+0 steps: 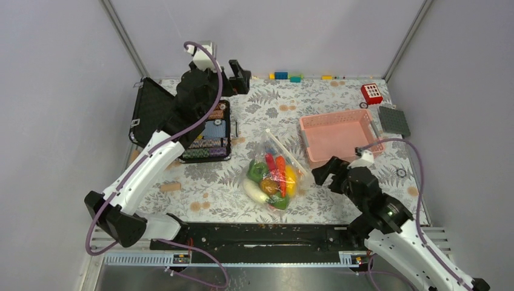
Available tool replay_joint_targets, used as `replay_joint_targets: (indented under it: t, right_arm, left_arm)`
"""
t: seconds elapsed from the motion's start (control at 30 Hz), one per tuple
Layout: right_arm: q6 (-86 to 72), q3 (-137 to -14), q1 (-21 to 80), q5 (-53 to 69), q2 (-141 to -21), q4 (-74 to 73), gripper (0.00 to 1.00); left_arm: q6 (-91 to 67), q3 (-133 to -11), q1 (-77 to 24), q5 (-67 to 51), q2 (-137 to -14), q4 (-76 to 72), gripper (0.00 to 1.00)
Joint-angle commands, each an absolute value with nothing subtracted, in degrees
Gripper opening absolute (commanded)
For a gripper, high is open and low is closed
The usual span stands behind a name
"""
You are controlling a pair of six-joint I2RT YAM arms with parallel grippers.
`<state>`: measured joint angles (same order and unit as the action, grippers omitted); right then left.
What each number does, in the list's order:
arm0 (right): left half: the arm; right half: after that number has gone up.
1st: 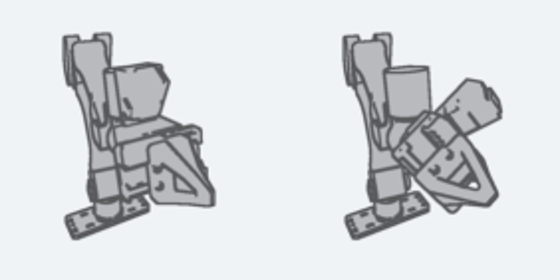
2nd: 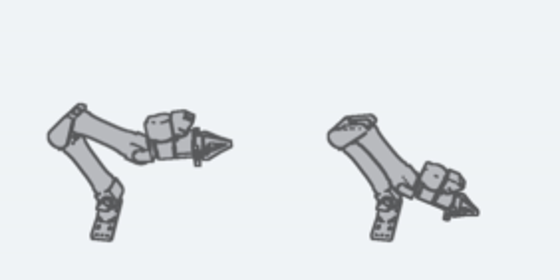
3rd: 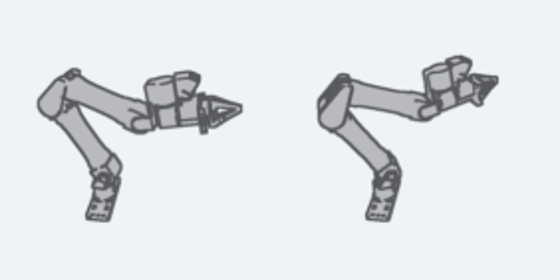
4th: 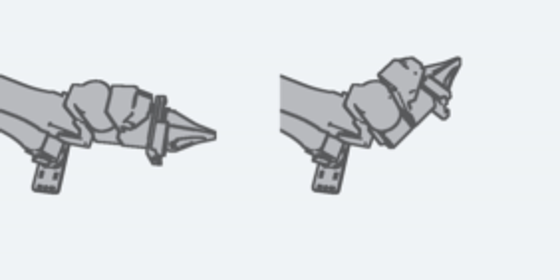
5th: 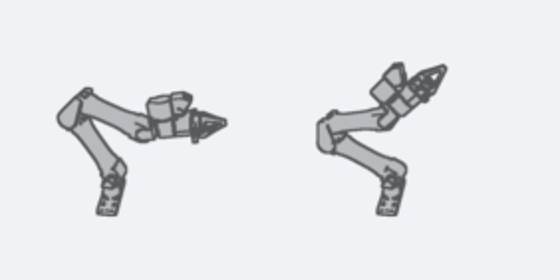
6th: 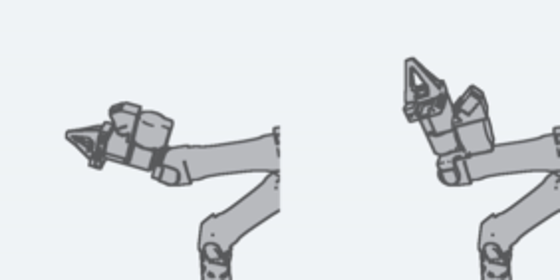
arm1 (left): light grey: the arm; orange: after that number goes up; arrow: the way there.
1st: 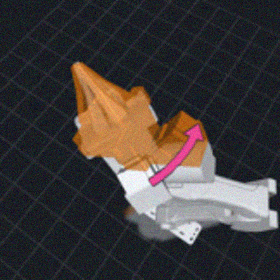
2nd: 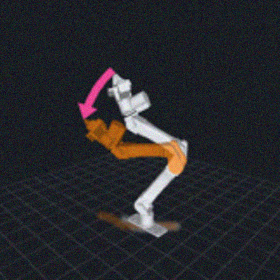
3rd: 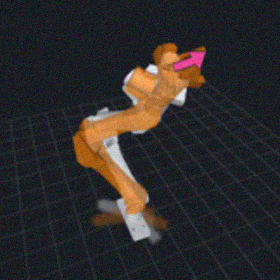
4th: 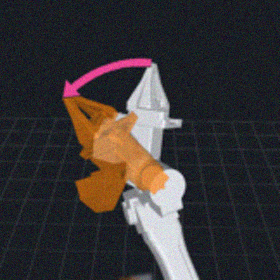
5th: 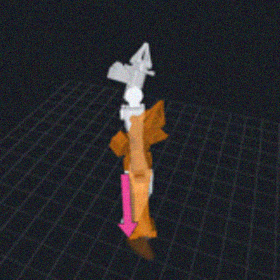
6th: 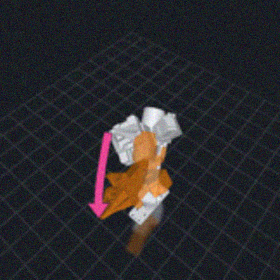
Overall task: Place the food in the zip-top bag and seal the zipper
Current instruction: Place the zipper food storage bag at the center of the board, then reset both arms
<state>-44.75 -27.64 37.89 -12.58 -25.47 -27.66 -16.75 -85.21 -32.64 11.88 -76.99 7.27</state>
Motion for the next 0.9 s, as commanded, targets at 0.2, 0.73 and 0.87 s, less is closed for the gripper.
replay_joint_targets:
  t: [0.2, 0.73, 0.87]
  right_arm:
    - [-40.6, -38.4, 38.1, -59.7, -22.3, -49.5, 1.00]
    - [-38.8, -42.3, 37.5, -68.4, -17.2, -49.8, 1.00]
    - [-38.1, -42.6, 37.6, -68.1, -18.7, -49.8, 1.00]
  left_arm:
    - [-30.3, -63.7, -31.8, 33.1, -60.2, 17.0, 0.99]
    - [-33.7, -55.0, -31.7, 42.9, -53.3, 25.2, 0.99]
    - [-33.5, -54.3, -31.7, 42.8, -53.3, 24.1, 0.99]
